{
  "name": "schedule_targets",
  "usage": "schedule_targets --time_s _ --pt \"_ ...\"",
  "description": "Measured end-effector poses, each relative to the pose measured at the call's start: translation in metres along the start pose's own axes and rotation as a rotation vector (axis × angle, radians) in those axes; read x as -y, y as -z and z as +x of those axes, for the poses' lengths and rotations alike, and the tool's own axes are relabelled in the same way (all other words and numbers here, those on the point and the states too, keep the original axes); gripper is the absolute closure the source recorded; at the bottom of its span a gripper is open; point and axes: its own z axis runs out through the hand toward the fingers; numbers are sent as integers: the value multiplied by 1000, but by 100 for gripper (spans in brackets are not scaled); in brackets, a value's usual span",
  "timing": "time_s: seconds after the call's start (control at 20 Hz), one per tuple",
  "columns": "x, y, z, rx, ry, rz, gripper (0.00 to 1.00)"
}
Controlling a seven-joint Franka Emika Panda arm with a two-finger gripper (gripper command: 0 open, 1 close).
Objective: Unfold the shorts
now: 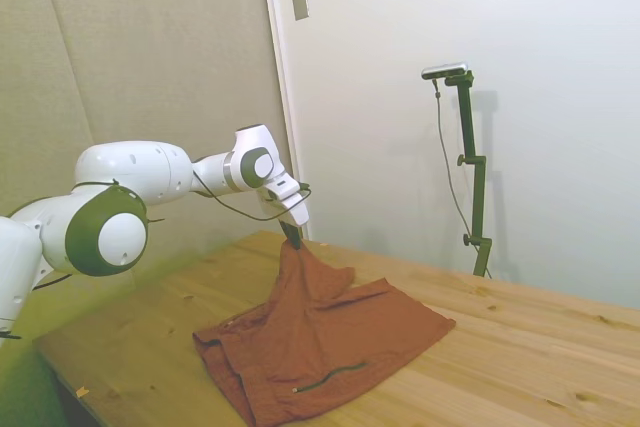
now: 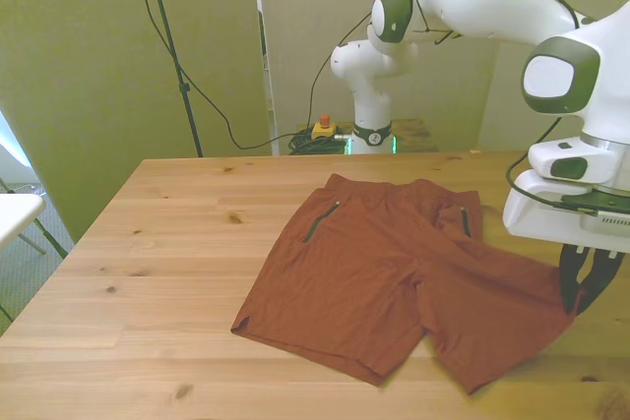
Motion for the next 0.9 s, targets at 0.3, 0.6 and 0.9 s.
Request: schedule_targets --time_s 0.3,0.6,0.9 --pt "5 17 -16 -4 22 14 0" --pt "-35 88 -47 86 196 -7 0" --pt "-97 120 -48 131 271 -41 0"
